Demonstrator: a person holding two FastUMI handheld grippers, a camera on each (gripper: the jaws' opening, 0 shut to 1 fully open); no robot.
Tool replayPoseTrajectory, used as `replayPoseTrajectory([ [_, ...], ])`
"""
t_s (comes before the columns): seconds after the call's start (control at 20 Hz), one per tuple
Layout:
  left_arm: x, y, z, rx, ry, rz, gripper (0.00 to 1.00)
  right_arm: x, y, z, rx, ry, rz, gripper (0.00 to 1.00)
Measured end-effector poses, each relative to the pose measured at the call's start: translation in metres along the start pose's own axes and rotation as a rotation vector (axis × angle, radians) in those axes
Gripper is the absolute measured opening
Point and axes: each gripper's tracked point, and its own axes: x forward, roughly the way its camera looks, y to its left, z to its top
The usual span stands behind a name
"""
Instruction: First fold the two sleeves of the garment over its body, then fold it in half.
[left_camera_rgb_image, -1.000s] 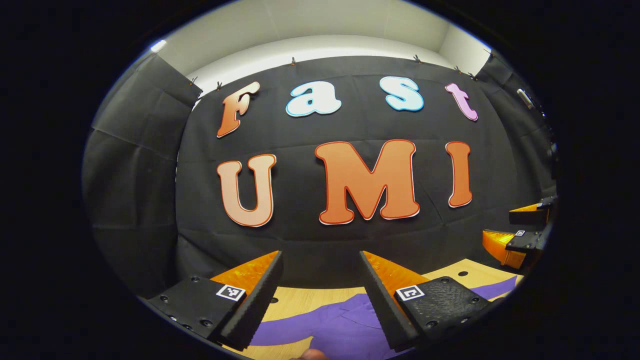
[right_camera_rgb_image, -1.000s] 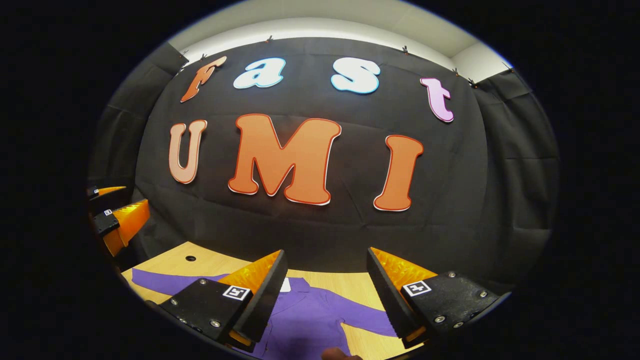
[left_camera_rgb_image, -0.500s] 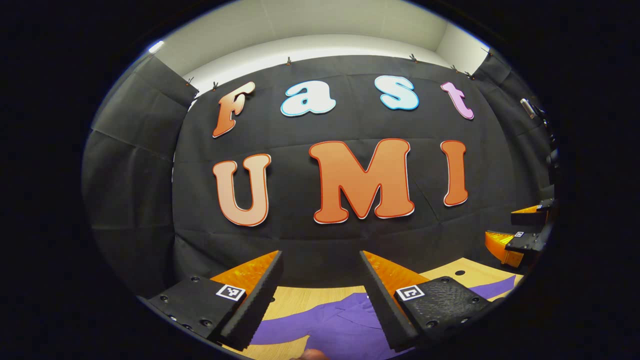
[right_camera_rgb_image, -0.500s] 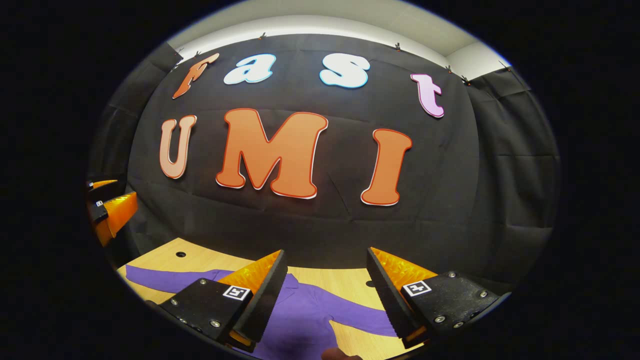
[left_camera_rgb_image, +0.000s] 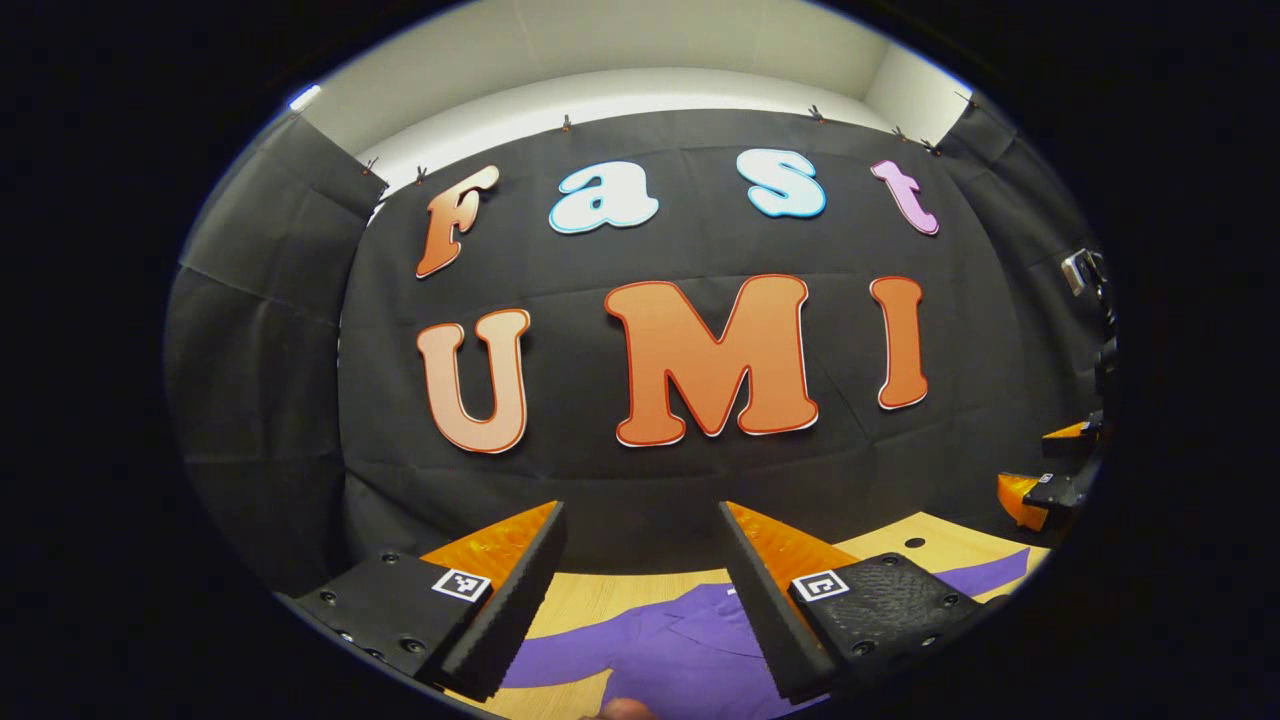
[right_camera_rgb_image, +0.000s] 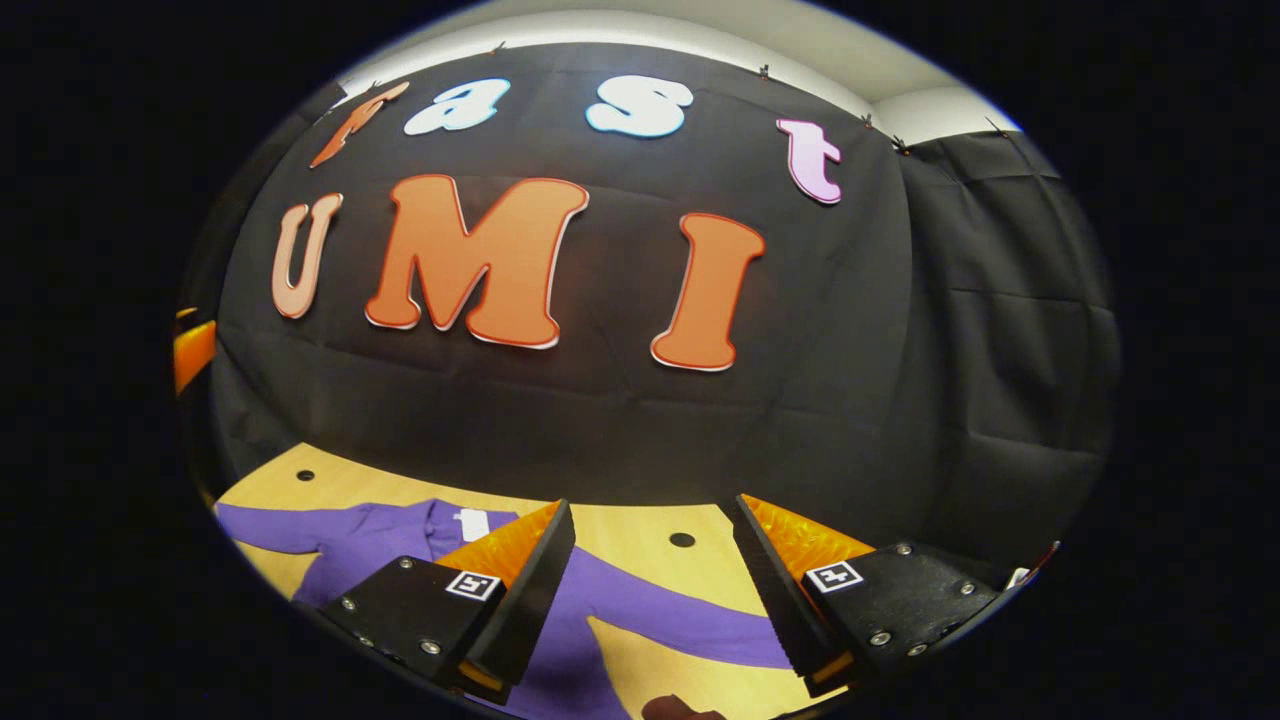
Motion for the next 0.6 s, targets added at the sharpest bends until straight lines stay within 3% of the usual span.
replayPoseTrajectory([
  [0.25, 0.001, -0.015, -0.004, 0.013, 0.012, -0.014, 0.94, 0.006, -0.045, -0.035, -0.005, 0.076, -0.118, 0.95],
  [0.6, -0.001, -0.039, -0.008, 0.037, 0.035, -0.022, 0.94, 0.030, -0.131, -0.128, -0.014, 0.266, -0.248, 0.95],
])
